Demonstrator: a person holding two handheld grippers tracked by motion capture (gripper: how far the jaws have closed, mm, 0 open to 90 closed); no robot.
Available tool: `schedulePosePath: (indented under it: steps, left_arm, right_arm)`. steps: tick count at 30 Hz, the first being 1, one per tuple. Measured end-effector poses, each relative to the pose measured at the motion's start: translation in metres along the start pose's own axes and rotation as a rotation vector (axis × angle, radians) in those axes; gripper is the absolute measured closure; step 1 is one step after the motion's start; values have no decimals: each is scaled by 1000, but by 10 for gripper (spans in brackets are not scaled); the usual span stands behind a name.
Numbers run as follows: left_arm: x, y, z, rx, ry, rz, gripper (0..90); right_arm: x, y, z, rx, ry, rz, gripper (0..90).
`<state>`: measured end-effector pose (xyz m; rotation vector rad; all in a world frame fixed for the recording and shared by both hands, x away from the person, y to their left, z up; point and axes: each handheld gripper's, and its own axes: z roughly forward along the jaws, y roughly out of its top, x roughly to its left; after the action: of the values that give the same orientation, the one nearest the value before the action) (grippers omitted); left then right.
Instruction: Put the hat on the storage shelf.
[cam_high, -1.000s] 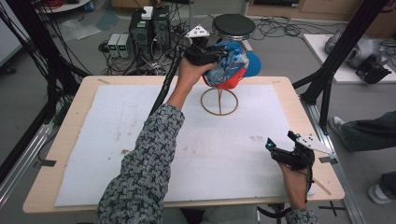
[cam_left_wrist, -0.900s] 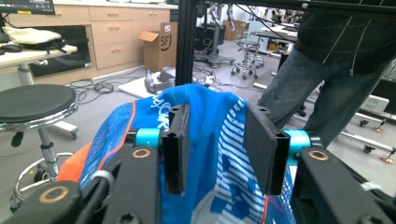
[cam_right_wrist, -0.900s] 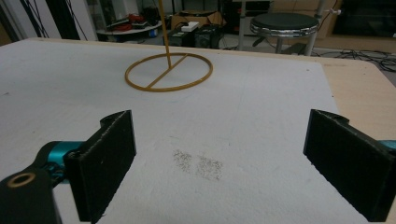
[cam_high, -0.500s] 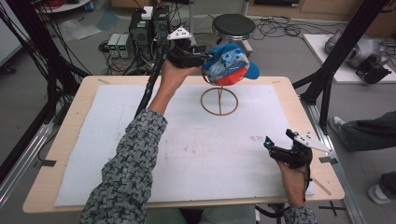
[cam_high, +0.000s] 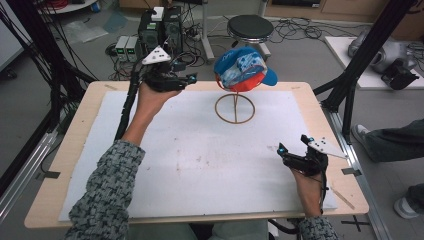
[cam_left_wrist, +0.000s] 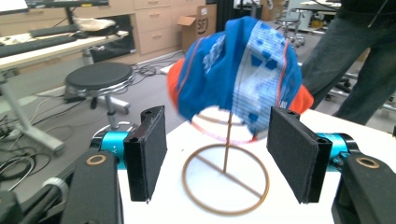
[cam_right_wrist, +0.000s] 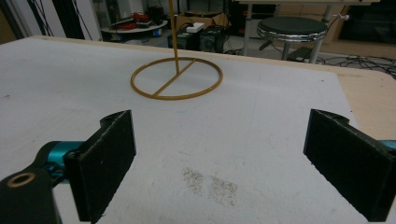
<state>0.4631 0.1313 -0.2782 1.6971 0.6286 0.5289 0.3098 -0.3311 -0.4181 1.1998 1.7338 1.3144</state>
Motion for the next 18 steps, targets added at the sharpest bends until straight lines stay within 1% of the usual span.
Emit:
schedulePosePath:
  steps: [3,6,8,10,12,15,16,18]
  left_arm:
    - [5,-9,-20,13,45,14,363]
    - [7,-16,-37,20,77,26,347]
    - [7,-22,-51,9,90,20,344]
    - [6,-28,-61,8,109,18,338]
    - [4,-35,-72,7,118,13,324]
    - [2,-52,-95,6,150,-8,297]
    - [2,-56,-99,2,156,-15,296]
    - [1,-69,-112,-4,180,-26,288]
  right_arm:
    - [1,1,1,0,-2,-7,83]
    - [1,1,2,0,-3,-13,83]
    - [2,1,3,3,-3,-12,83]
    - [2,1,3,6,-2,-13,83]
    - [2,2,3,3,-4,-15,83]
    - [2,3,4,-3,-3,-15,83]
    - [3,3,4,-3,2,-8,83]
    - [4,3,6,0,4,-16,83]
